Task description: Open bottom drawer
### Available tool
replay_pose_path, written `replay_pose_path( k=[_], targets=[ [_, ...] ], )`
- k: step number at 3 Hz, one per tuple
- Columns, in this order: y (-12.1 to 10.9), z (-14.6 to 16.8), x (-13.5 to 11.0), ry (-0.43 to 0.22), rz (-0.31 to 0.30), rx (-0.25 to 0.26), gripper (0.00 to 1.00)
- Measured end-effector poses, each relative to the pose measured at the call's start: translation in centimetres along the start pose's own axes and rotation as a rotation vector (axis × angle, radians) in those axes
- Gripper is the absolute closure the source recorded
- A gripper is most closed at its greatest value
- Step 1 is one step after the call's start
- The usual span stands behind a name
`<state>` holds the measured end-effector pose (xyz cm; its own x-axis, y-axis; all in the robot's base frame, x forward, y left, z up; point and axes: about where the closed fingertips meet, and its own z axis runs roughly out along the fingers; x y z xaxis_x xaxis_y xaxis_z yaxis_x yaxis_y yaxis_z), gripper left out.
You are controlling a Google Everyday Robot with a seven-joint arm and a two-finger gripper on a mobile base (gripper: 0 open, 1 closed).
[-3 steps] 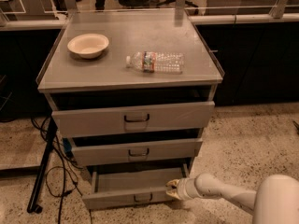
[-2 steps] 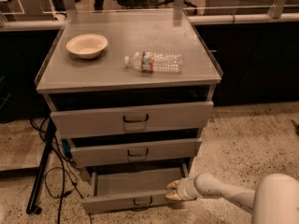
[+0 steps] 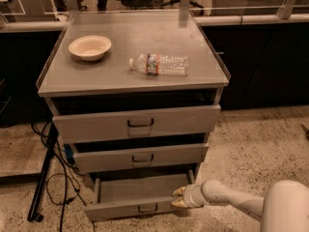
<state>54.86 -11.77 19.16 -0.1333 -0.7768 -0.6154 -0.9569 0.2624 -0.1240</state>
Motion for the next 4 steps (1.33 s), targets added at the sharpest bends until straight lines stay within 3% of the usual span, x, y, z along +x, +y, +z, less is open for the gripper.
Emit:
replay_pose_path(
  k=[2,3,4],
  targets=[
    [0.01,0.00,0.00,0.000,0.000,0.000,0.13],
    [0.02,0.01,0.00,0.000,0.000,0.000,0.05],
    [0.34,0.08,0.18,-0.005,0.001,-0.005,0.27]
  ],
)
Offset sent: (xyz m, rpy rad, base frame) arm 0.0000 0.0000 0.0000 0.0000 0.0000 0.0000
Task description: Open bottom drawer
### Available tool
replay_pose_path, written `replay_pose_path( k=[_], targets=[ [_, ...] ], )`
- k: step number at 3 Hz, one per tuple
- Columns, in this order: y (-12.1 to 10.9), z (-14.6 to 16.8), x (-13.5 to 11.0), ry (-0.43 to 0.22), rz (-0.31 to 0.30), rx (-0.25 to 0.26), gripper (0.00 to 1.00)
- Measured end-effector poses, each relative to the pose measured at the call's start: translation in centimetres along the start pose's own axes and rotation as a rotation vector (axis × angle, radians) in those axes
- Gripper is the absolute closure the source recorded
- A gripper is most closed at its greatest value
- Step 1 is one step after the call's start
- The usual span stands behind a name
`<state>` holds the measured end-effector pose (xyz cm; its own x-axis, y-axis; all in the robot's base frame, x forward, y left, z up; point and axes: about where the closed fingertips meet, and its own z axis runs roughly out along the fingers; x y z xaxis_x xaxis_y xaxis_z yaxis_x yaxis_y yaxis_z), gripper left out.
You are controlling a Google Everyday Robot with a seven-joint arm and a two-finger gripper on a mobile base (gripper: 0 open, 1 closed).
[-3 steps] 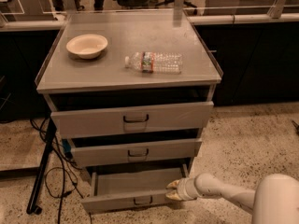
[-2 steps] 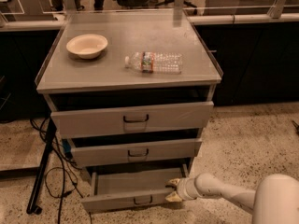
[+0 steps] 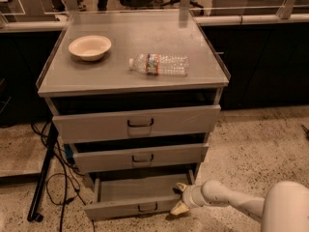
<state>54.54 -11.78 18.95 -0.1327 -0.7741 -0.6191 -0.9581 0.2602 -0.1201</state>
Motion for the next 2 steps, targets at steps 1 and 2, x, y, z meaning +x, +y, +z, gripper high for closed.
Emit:
replay_pose_path(
  k=[1,2],
  targets=[
    [1.1,-0.4,1.9,-0.017,0.013,0.005,0.52],
    [-3.1,-1.5,-0.3,-0.047,0.072,-0.015,0.74]
  ],
)
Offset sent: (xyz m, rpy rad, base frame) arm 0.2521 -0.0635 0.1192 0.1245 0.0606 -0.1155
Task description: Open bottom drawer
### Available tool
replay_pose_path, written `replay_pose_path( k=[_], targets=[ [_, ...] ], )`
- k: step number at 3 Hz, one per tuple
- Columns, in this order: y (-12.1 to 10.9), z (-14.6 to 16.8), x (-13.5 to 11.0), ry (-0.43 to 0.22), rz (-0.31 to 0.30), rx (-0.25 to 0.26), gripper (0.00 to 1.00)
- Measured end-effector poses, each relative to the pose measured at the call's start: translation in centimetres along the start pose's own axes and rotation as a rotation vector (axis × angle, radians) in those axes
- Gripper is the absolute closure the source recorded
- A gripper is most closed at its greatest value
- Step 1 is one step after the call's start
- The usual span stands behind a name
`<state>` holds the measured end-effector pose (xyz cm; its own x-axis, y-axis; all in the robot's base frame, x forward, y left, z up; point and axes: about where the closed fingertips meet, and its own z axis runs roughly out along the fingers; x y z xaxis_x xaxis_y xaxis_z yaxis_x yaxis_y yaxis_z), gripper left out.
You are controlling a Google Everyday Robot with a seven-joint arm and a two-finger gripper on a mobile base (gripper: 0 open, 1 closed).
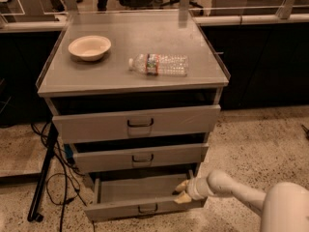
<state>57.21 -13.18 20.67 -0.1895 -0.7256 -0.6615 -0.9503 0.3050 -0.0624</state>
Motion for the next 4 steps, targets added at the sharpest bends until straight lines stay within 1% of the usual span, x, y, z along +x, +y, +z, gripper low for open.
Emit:
replay_pose_path(
  k=[1,2,3,4],
  targets=[
    [-0.69,0.12,-0.72,-0.004,0.006,-0.011,0.97],
    [-0.65,0.20,-0.77,-0.005,0.006,-0.012,0.26],
    [-0.65,0.20,-0.77,-0.005,0.006,-0.013,0.03],
    [-0.64,0.20,-0.77,-0.005,0.006,-0.013,0.00]
  ],
)
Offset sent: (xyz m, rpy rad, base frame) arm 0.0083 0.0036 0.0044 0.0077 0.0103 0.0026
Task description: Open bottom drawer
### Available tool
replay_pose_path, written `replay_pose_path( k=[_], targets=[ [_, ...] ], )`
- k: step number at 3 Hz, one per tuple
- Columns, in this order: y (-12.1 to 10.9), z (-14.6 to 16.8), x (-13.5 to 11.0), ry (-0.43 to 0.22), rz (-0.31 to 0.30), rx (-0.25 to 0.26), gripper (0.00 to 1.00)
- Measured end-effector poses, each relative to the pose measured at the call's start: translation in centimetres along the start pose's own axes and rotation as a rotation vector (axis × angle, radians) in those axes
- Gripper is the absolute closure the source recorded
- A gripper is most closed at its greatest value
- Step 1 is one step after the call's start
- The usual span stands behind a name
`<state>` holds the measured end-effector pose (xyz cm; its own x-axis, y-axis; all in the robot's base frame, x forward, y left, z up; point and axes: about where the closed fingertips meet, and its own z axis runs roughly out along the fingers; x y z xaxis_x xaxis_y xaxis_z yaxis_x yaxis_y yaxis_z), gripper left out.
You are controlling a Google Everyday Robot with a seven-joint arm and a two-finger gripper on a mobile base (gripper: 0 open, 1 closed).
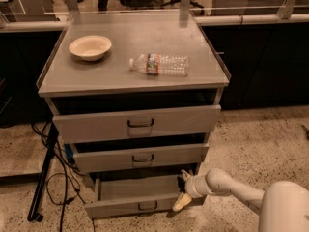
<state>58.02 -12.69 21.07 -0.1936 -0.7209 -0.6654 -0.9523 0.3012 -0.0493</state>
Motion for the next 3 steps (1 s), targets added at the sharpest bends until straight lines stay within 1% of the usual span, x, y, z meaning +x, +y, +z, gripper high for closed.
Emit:
replay_pose_path(
  k=[1,2,3],
  targets=[
    [0.0,0.0,0.0,0.000,0.000,-0.001,0.19],
    [0.3,0.0,0.2,-0.001,0.000,-0.002,0.07],
    [6.3,-0.1,3.6,-0.010,0.011,-0.031,0.00]
  ],
)
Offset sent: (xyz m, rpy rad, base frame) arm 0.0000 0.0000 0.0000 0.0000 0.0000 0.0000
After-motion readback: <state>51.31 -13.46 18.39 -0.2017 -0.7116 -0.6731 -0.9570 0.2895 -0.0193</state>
